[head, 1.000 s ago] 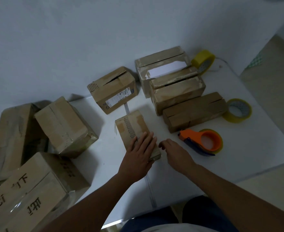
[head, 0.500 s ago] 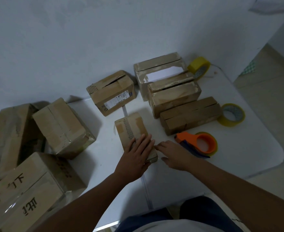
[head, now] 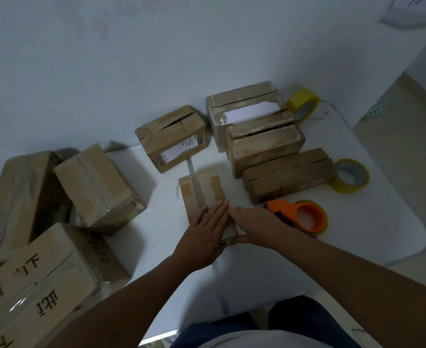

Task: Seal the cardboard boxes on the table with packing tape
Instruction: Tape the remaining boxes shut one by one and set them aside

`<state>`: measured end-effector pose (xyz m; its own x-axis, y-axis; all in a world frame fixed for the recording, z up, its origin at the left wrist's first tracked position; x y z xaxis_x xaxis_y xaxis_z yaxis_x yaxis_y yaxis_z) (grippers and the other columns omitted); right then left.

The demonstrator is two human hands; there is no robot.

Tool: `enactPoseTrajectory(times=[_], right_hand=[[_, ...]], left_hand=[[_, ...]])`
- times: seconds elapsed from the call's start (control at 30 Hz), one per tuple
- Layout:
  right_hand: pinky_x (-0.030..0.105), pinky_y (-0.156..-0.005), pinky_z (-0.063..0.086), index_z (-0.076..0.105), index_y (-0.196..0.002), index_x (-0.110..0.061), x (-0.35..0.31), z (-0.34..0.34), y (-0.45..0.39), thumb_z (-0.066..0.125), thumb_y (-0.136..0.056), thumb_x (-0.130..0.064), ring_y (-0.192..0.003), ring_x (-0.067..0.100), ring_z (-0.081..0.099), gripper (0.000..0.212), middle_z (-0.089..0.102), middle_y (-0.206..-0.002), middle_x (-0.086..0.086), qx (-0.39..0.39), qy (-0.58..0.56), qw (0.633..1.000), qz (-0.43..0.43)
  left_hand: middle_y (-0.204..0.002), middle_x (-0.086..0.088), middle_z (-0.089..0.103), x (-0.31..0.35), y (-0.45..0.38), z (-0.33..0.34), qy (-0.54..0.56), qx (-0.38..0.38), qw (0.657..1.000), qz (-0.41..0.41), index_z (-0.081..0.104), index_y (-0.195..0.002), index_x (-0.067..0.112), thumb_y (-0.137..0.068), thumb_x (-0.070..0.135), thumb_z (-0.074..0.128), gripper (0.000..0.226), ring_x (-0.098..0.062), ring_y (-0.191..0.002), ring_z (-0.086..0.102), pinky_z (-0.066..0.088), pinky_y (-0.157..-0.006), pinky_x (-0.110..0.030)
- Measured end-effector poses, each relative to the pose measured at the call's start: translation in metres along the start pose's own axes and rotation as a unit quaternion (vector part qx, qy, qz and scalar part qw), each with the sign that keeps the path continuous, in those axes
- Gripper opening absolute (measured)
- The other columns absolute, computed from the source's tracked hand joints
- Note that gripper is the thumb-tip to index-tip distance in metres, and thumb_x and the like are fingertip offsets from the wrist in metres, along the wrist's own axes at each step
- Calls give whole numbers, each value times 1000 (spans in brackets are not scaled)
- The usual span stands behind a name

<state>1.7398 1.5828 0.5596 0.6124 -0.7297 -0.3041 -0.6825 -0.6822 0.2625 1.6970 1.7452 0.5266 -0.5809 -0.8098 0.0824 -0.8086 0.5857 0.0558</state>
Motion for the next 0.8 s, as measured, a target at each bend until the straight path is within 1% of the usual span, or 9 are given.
enactPoseTrajectory(times=[0.23, 0.33, 0.4, 0.47, 0.53, 0.6, 0.67, 0.7, 0.8], right_hand=[[22, -67, 35, 44, -122, -20, -1, -11, 33, 59, -90, -49, -85, 8, 45, 46, 45, -116, -4, 47, -36, 998, 37], [23, -73, 47, 45, -123, -20, -3, -12, 39, 60, -89, -46, -93, 10, 52, 45, 45, -118, -4, 97, -35, 994, 39], [27, -82, 51, 44, -126, -20, -7, -10, 37, 56, -90, -41, -100, 13, 52, 43, 45, -121, -3, 120, -29, 992, 22], [30, -92, 48, 42, -130, -19, -17, -12, 33, 51, -91, -36, -109, 16, 50, 44, 45, -127, -1, 138, -29, 990, -1], [31, -102, 41, 43, -135, -16, -27, -9, 24, 54, -90, -31, -121, 18, 44, 49, 41, -138, 2, 138, -38, 989, -24], [38, -113, 31, 38, -141, -16, -38, -2, 10, 56, -89, -35, -138, 22, 31, 58, 30, -151, 3, 117, -22, 992, -42], [44, -119, 13, 29, -148, -20, -45, 9, -6, 53, -90, -49, -148, 24, 11, 69, 16, -160, 4, 84, 8, 996, -41], [45, -119, 7, 25, -150, -22, -46, 16, -13, 48, -90, -57, -149, 25, 5, 73, 11, -161, 4, 71, 27, 996, -36], [51, -119, 15, 21, -152, -24, -45, 29, -21, 33, -91, -64, -149, 28, 10, 74, 15, -161, 6, 67, 79, 994, -22]], left_hand=[[-165, -15, 12, -7, -3, -9, -17, 30, 997, 69, 21, -155, 4, -92, 53, 54, 87, -23, -147, 23, 22, -120, -42], [-166, -6, 0, -13, -9, -17, 54, 3, 996, 65, 11, -158, 11, -96, 62, 42, 86, -16, -149, 9, 12, -123, -39], [-166, -2, 5, -19, -5, -29, 113, 33, 993, 25, 16, -158, 18, -98, 65, 32, 78, -14, -151, 3, 9, -123, -39], [-163, 1, 22, -30, 10, -39, 212, 107, 966, -97, 30, -154, 23, -100, 61, 29, 65, -11, -149, 16, 12, -121, -39], [-150, 5, 46, -37, 36, -37, 357, 176, 869, -295, 50, -140, 28, -102, 52, 37, 46, -7, -138, 37, 30, -115, -36], [-130, 8, 60, -32, 65, -19, 532, 198, 671, -478, 61, -122, 31, -103, 44, 45, 29, -12, -128, 50, 42, -102, -30], [-127, 3, 63, -18, 84, 3, 676, 178, 463, -546, 64, -122, 21, -102, 46, 44, 37, -19, -127, 52, 38, -103, -33], [-127, 0, 64, -11, 91, 10, 717, 166, 392, -551, 65, -122, 15, -102, 48, 43, 44, -20, -126, 53, 36, -105, -36], [-119, -3, 70, 9, 97, 11, 769, 152, 316, -535, 68, -118, 11, -99, 53, 45, 52, -15, -117, 58, 35, -105, -36]])
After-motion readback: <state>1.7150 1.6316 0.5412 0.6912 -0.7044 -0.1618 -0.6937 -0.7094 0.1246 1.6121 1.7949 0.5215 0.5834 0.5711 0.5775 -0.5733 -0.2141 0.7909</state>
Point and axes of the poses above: each hand's wrist, its own y-axis away from the middle knuckle, its own z-axis out of the palm, x = y × z, the point moved 3 cm from there along -y, towards the middle knuckle
